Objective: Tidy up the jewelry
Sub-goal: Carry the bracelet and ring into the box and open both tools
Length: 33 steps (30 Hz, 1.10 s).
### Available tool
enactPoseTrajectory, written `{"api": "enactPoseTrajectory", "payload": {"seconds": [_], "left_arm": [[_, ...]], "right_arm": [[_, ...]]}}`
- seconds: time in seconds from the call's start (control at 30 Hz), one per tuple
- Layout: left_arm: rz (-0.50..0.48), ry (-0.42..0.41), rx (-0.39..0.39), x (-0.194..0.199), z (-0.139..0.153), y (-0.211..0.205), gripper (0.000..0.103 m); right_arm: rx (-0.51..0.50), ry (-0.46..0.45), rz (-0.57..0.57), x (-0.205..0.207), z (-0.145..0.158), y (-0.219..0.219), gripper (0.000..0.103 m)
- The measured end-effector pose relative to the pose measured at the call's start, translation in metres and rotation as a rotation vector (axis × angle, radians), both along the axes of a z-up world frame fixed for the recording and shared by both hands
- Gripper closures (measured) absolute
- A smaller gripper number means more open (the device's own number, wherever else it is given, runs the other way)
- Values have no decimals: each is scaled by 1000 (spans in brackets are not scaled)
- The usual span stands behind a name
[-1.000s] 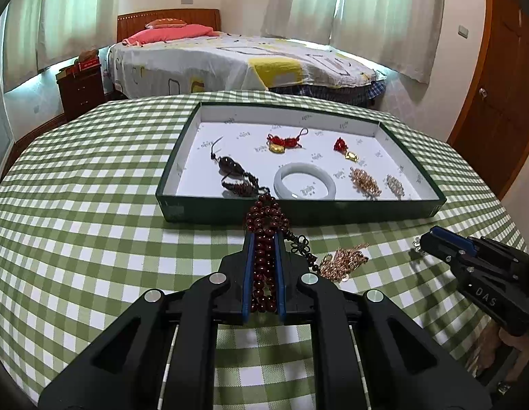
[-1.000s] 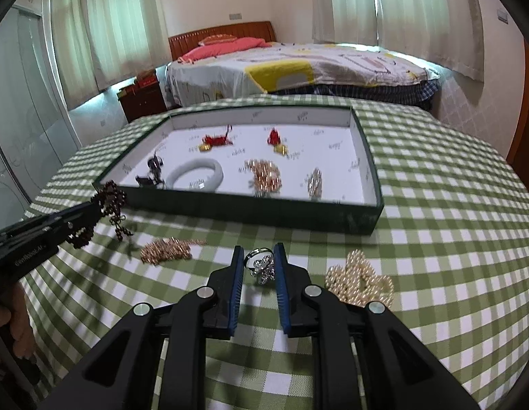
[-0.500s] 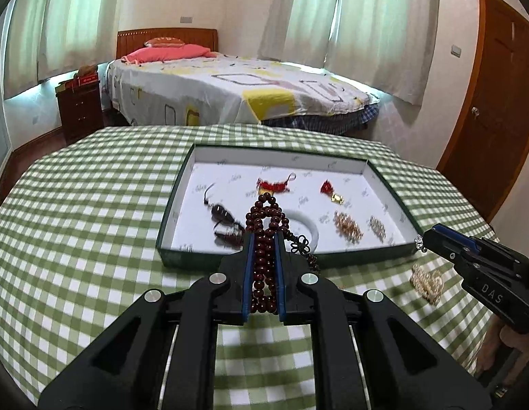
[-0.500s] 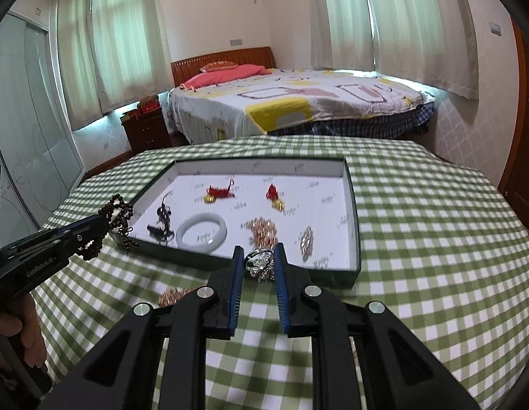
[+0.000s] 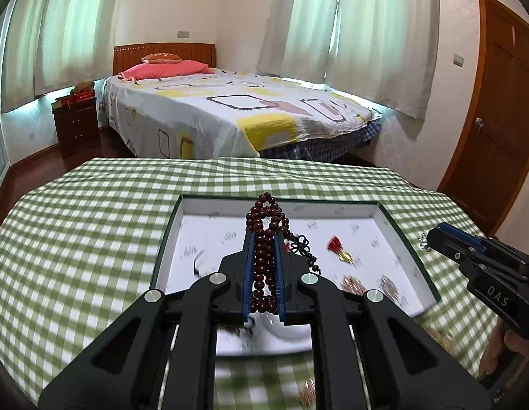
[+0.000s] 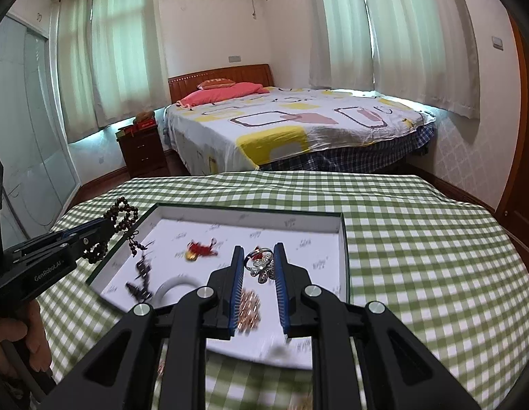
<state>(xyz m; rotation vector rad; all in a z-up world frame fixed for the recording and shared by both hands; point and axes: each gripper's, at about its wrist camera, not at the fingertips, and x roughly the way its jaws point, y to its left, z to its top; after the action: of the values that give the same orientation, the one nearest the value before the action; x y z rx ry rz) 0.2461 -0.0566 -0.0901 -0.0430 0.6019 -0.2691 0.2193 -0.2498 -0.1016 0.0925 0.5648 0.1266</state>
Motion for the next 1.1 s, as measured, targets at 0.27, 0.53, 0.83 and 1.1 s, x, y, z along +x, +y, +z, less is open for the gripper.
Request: {"api": "enactPoseTrajectory", "payload": {"seconds": [0.27,0.53,0.83,1.1], "left_arm": [[30,106,5,58,-38,-3,92],[47,199,26,78,-68,-1,92],[43,230,33,86,-78,-3,92],[41,252,28,89,-85,-5,92]], "right_arm": [[-23,68,-12,46,-28,-6,85],[-40,180,-9,72,-59,-10,85],[-54,233,-11,78,-70,-9,85],[-47,234,-10,79,-68,-9,84]]}}
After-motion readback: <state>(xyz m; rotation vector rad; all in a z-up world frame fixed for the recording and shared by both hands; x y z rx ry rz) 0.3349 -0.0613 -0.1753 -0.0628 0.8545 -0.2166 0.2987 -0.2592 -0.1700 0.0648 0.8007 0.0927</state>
